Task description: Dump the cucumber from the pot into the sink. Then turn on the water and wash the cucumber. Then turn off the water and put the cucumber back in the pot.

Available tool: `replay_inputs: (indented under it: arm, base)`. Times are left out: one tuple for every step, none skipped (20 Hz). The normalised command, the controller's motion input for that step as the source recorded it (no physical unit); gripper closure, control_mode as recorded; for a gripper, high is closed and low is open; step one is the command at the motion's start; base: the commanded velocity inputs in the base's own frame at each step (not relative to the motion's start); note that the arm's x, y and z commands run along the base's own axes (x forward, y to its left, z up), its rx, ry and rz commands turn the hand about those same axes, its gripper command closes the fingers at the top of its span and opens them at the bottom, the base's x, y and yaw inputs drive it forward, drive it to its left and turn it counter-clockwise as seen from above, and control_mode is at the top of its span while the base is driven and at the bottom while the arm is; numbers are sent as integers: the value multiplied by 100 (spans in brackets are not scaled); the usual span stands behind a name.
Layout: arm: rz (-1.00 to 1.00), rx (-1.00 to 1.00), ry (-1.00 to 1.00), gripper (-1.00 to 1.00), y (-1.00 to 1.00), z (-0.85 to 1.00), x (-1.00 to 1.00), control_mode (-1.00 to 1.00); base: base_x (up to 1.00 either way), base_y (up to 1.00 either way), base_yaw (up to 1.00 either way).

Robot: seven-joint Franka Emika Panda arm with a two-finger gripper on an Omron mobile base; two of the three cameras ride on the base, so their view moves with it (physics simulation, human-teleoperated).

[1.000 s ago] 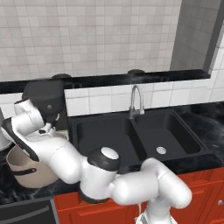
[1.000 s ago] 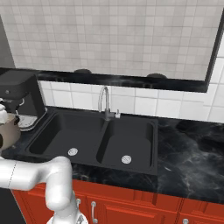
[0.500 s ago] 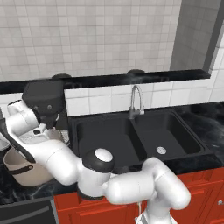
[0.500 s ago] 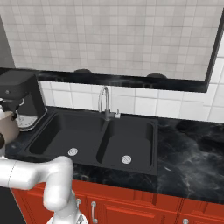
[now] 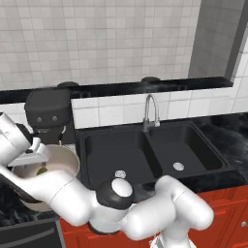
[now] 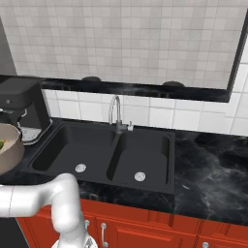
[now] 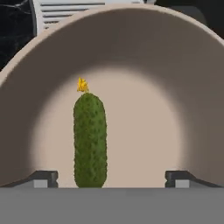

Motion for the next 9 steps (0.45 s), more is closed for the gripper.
replay_inputs:
  arm:
    - [0,5,-29,-100,-30,76,-40,-100]
    - [0,7,-25,-100,-43,81,-41,-100]
    - [0,9,-26,-100,-50,92,-45,-100]
    - [1,11,-27,-100,-62,92,-53,-100]
    - [5,12,-25,-100,-80,89,-52,-100]
    - [8,18,-23,-100,-100,79,-61,-100]
    - [10,24,-18,-100,-100,63,-69,-100]
    - [13,30,-17,-100,-100,44,-76,-100]
    - [13,35,-20,-100,-100,29,-79,-100]
  base:
    - [0,0,0]
    - [0,0,0]
    - [0,0,0]
    - [0,0,0]
    - [0,0,0]
    - [0,0,0]
    - [0,0,0]
    - [0,0,0]
    - [0,0,0]
